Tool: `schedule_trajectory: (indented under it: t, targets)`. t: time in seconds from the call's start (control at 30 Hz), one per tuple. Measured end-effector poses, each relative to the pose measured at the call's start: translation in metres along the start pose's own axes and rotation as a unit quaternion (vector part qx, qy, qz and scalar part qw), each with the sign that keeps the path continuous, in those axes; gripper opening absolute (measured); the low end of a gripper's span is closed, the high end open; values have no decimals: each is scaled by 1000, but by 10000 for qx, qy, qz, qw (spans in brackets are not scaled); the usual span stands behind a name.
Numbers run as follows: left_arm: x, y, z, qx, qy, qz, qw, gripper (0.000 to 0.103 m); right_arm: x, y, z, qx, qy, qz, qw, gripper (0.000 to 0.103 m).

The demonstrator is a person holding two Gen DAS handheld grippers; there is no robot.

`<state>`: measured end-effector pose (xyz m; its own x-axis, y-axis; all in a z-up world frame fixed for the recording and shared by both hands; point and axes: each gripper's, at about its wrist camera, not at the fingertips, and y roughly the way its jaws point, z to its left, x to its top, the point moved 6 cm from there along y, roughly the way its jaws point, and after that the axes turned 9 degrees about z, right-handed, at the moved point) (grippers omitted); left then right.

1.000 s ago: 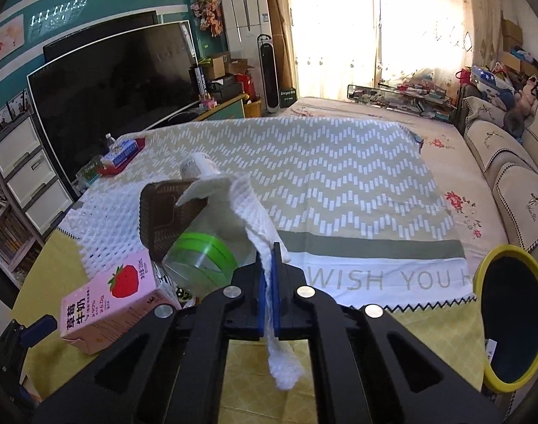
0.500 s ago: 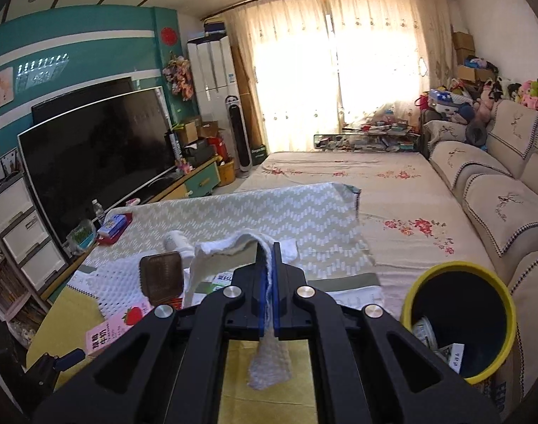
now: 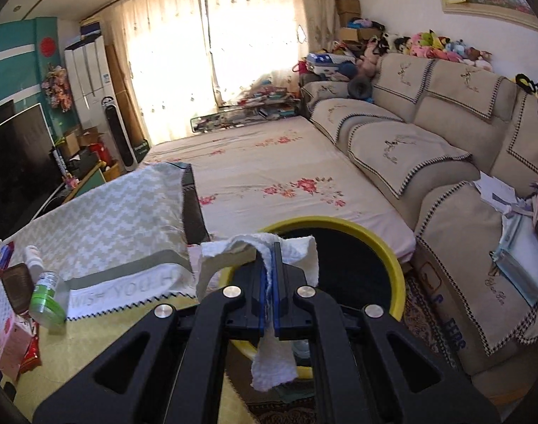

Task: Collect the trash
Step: 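Carry the white tissue over the bin and open the right tool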

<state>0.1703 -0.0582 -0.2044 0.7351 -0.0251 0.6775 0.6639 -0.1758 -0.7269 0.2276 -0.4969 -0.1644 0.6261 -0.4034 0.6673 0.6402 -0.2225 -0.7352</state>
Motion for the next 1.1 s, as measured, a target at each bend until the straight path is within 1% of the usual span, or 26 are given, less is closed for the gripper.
schedule_trajectory:
  t: [0.07, 0.1, 0.17, 0.23, 0.3, 0.37, 0.53, 0.63, 0.73, 0.83, 1.0, 1.1]
  targets:
    - [0, 0, 0, 12, 9, 9, 10000, 98, -4, 13, -12, -69, 154, 129, 9998, 5]
    - [0, 0, 0, 28, 18, 11, 10000, 98, -9, 19, -16, -131, 159, 256, 9995, 8]
    - [0, 0, -1, 47, 31, 12, 10000, 98, -14, 30, -20, -180, 187, 430, 9987, 35]
    - [1, 1, -1, 55, 41, 11, 10000, 98, -19, 37, -23, -196, 198, 559, 9980, 41]
    - [0, 0, -1, 47, 37, 13, 10000, 98, -21, 37, -25, -125, 265, 572, 9979, 41]
    - [0, 0, -1, 33, 42, 1, 10000, 98, -20, 33, -25, 33, 328, 504, 9982, 42]
    - [1, -2, -1, -143, 63, -3, 9999, 98, -18, 18, -9, 239, 229, 294, 9990, 46]
    - [4, -5, 3, -269, 4, 19, 9996, 98, -19, 17, 2, 338, 113, 310, 9989, 46]
    - [10, -10, 7, -391, 52, -7, 9992, 98, -22, 17, 11, 439, 34, 349, 9984, 46]
    - [18, -12, 12, -450, 39, -15, 9990, 98, -24, 17, 19, 521, -46, 384, 9979, 46]
    - [32, -5, 19, -374, 155, 101, 9991, 98, -26, 16, 30, 628, -150, 407, 9971, 46]
    - [39, 5, 21, -470, 221, 271, 9983, 98, -27, 16, 35, 670, -192, 430, 9966, 46]
